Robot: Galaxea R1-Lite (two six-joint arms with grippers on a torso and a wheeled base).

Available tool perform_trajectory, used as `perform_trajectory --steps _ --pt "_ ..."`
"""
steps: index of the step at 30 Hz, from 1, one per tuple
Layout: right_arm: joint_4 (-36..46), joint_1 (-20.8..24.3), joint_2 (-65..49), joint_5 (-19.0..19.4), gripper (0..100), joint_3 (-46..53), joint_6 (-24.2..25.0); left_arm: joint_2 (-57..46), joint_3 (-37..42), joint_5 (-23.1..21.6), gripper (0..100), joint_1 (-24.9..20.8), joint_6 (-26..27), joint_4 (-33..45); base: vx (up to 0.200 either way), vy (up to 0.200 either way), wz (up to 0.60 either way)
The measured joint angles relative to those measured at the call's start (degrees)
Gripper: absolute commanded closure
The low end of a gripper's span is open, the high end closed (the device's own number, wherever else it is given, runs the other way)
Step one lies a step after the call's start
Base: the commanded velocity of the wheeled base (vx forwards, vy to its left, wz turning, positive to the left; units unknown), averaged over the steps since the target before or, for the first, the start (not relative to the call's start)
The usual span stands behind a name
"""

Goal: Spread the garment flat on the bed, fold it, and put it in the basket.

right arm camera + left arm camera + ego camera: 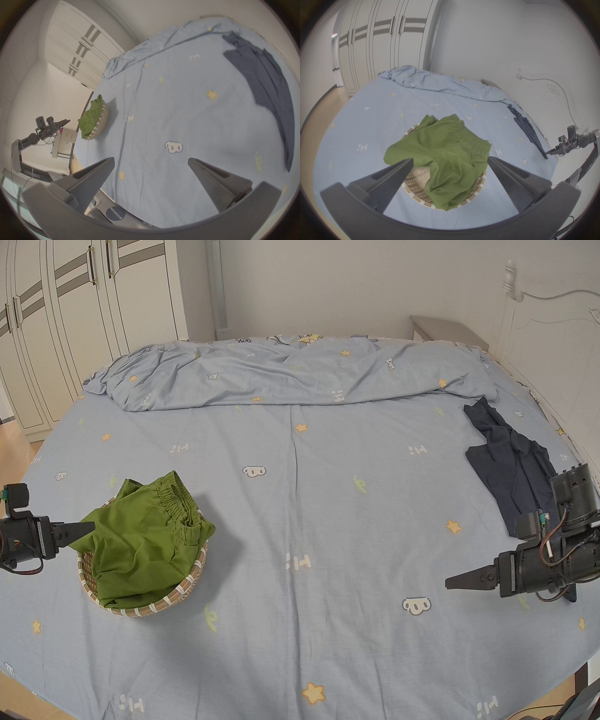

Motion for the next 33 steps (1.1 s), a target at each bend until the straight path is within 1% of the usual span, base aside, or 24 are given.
perform_trajectory --steps 4,7,10,15,19,22,26,30,33 --pt "0.1 -0.39 -5.89 -0.35 0 0.45 -4.16 -7.12 2.27 -0.26 0 -1.95 -0.22 -0.05 0.0 0.0 0.0" --pt "0.11 -0.89 -11.52 -0.51 0 1.66 -7.14 -13.43 4.52 -0.61 0 -4.33 -0.89 -0.07 0.0 0.0 0.0" --pt "0.24 -1.72 -19.04 -0.65 0 4.28 -9.52 -21.11 7.69 -0.91 0 -8.68 -1.94 0.04 0.0 0.0 0.0" --pt "1.45 -3.12 -31.0 -0.76 0 10.45 -11.46 -32.23 12.87 -1.02 0 -15.87 -3.57 2.41 0.0 0.0 0.0" --pt "4.23 -5.07 -39.36 -0.93 0 15.08 -12.25 -41.16 16.13 -0.99 0 -19.02 -4.46 7.7 0.0 0.0 0.0" --pt "7.08 -8.45 -44.54 -0.99 0 17.1 -12.58 -48.06 17.77 -0.88 0 -19.99 -5.24 12.8 0.0 0.0 0.0" --pt "9.65 -13.29 -50.82 -0.99 0 19.14 -12.8 -56.87 19.3 -0.74 0 -20.15 -7.12 18.38 0.0 0.0 0.0" --pt "10.84 -16.21 -57.3 -1.04 0 21.98 -12.97 -63.6 21.15 -0.77 0 -19.9 -8.19 21.04 0.0 0.0 0.0" --pt "11.28 -17.43 -61.75 -1.78 0 25.31 -13.37 -67.95 23.69 -0.99 0 -19.98 -8.58 21.92 0.0 0.0 0.0"
